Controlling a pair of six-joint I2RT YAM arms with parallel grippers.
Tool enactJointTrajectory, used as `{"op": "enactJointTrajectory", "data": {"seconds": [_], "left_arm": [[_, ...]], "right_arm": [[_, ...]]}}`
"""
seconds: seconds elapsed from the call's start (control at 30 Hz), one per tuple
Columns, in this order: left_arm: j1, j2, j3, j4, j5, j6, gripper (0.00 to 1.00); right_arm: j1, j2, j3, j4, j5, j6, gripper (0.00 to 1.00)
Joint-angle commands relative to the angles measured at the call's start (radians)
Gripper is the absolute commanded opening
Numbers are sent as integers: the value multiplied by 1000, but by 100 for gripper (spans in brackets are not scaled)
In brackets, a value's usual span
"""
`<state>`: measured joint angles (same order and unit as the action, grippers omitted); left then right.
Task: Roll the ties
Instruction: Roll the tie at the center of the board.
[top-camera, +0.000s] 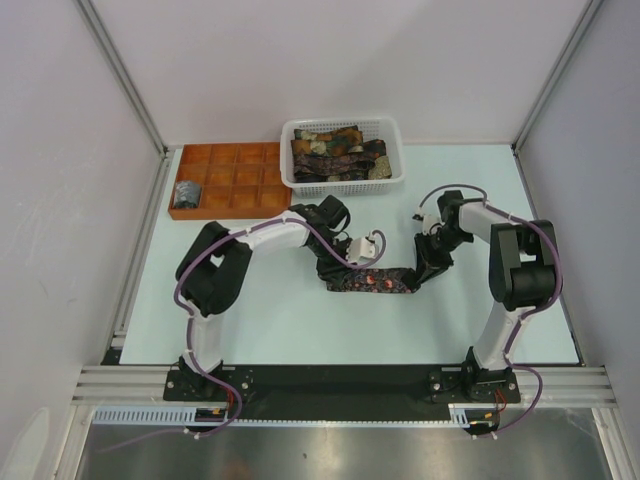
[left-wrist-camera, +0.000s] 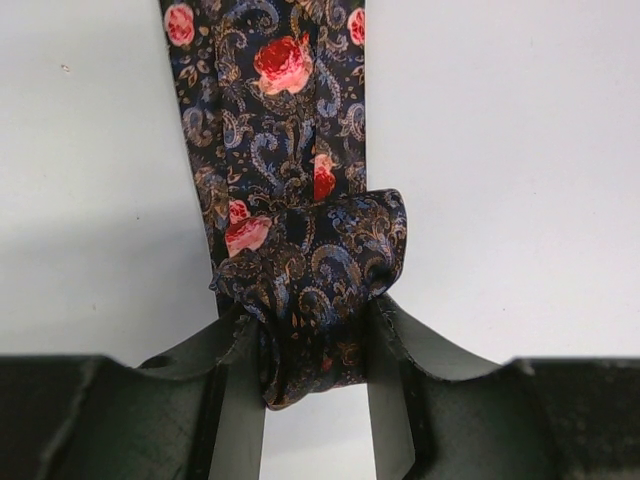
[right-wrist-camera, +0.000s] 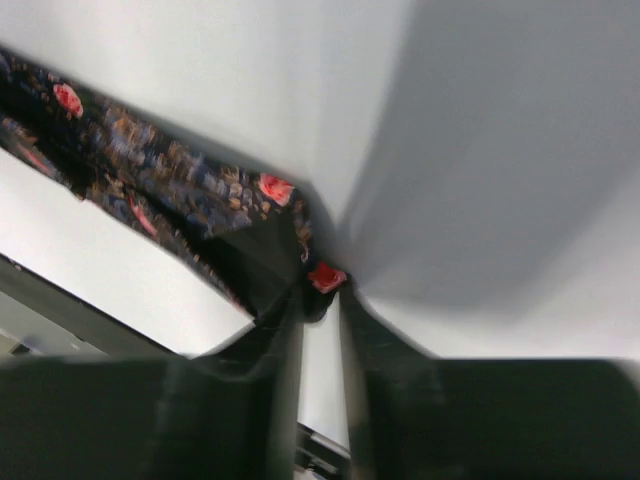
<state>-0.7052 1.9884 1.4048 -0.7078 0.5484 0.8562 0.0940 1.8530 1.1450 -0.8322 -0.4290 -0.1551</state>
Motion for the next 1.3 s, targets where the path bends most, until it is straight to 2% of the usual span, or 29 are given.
{"op": "enactJointTrajectory", "data": {"seconds": [0.0, 0.07, 0.2, 0.27, 0.37, 0.43, 0.47, 0.73, 1.27], "left_arm": [[-8, 16, 17, -24, -28, 18, 20], [-10, 26, 13, -24, -28, 17, 20], [-11, 46, 36, -41, -31, 17, 21], [-11, 55, 42, -42, -34, 12, 22], [-10, 61, 52, -51, -31, 12, 22], [-10, 64, 57, -61, -28, 12, 23], [-10, 69, 60, -62, -28, 12, 23], [-10, 78, 72, -67, -33, 6, 24], [-10, 78, 74, -61, -34, -11, 26]], "right_arm": [[-56, -30, 73, -28, -63, -18, 33], [-86, -57, 71, -22, -172, 8, 39], [-86, -123, 24, 74, -402, 132, 41], [-79, -126, -17, 190, -473, 254, 41], [2, -126, -76, 363, -540, 383, 42], [58, -112, -111, 462, -557, 454, 41], [71, -104, -151, 582, -568, 503, 41], [199, 2, -205, 904, -560, 696, 41], [262, 45, -240, 956, -536, 712, 40]]}}
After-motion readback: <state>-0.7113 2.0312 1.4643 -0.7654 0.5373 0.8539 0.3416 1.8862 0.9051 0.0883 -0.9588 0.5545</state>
